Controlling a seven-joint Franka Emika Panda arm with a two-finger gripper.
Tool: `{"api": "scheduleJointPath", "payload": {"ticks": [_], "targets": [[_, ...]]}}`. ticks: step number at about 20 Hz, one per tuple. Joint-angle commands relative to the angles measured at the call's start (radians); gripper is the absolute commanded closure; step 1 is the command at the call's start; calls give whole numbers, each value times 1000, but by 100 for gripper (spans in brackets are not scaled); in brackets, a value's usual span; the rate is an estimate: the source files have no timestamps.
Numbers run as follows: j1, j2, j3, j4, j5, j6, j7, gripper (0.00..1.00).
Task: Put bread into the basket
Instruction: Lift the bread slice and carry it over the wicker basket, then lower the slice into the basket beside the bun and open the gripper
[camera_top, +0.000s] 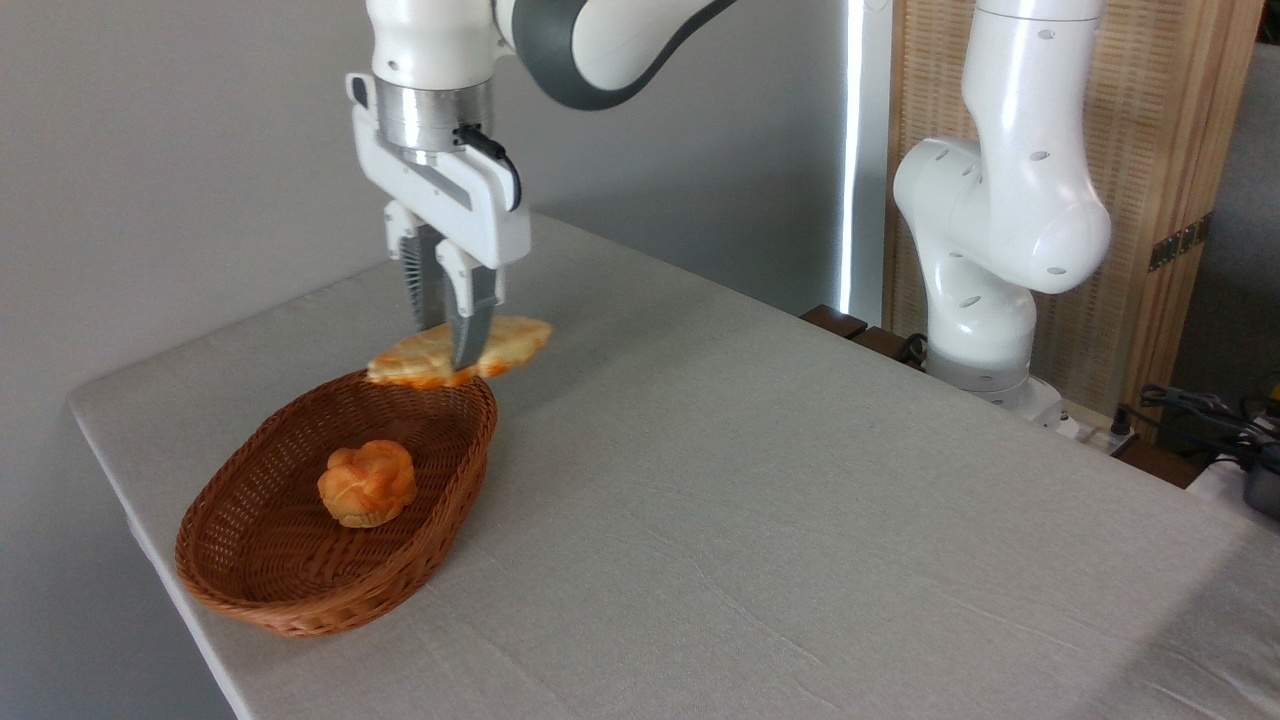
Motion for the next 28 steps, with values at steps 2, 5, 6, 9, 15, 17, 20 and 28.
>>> {"api": "scheduleJointPath", "payload": {"ticks": [2,5,6,9,15,17,20,28], "targets": [[-6,91,-26,34,-15,187,-254,45],[-6,132,-44,34,-14,282,-406,6],[-6,141,-46,32,-3,287,-417,0],[-6,163,-47,32,15,286,-414,0],[-12,180,-47,29,60,284,-414,0],[-12,186,-47,29,62,284,-412,0],[-12,186,-46,28,62,281,-412,0],[-9,184,-43,31,94,281,-412,0]]}}
